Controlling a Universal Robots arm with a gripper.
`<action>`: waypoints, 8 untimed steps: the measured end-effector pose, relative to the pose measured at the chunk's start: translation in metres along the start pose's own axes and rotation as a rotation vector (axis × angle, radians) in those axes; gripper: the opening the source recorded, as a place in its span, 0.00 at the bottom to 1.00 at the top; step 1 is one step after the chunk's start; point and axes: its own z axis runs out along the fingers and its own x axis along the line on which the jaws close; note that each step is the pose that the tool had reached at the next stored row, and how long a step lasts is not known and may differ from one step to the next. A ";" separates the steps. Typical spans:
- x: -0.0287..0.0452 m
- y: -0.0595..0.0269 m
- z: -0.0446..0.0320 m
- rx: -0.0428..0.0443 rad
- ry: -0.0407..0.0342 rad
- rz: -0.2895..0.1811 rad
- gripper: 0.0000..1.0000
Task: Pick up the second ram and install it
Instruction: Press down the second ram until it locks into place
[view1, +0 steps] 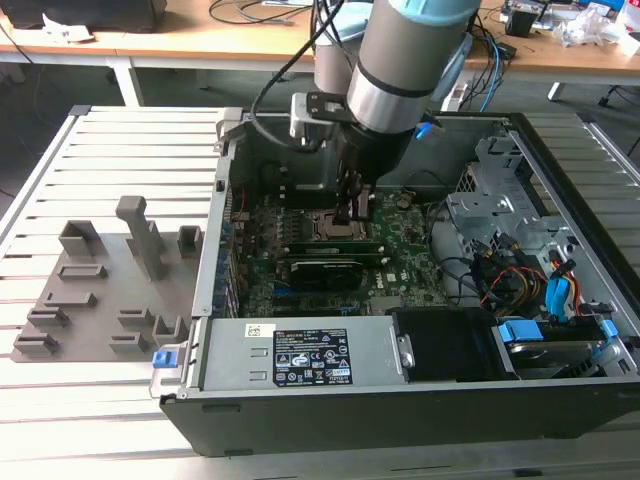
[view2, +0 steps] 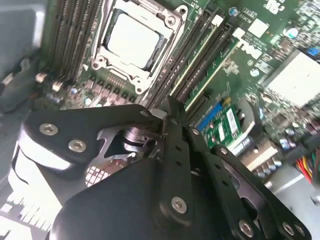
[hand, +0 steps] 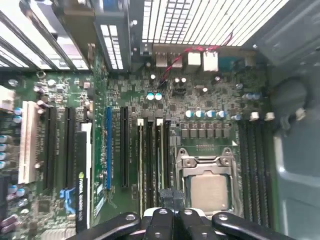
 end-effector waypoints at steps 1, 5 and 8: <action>-0.0007 0.0009 -0.0069 0.0001 0.0000 0.000 0.11; -0.0014 0.0017 -0.0131 0.0001 0.0000 0.000 0.11; -0.0014 0.0017 -0.0133 0.0001 0.0000 0.000 0.11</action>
